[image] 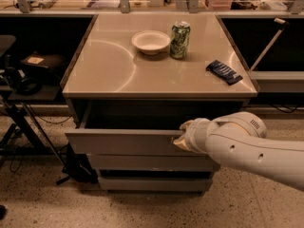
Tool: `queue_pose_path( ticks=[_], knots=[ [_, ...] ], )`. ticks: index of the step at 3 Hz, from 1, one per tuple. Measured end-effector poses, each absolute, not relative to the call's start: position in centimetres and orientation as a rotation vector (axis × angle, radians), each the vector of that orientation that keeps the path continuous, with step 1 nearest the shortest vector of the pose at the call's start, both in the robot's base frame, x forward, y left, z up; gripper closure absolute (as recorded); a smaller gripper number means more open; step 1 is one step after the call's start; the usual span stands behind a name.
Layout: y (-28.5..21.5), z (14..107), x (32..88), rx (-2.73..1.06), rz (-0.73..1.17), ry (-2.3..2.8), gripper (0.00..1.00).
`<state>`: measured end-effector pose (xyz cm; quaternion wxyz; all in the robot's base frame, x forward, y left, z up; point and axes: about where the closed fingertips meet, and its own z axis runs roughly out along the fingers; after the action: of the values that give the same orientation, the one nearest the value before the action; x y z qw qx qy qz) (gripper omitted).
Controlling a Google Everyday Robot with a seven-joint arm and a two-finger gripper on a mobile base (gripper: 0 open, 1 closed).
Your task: Open top drawer
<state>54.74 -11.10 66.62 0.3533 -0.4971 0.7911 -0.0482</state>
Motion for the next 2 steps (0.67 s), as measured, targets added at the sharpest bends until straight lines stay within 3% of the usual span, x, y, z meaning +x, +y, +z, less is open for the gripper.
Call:
queue_pose_path(
  ticks=[2],
  knots=[
    [-11.32,66.9,53.68,-1.285,-0.126,2.052,1.0]
  ],
)
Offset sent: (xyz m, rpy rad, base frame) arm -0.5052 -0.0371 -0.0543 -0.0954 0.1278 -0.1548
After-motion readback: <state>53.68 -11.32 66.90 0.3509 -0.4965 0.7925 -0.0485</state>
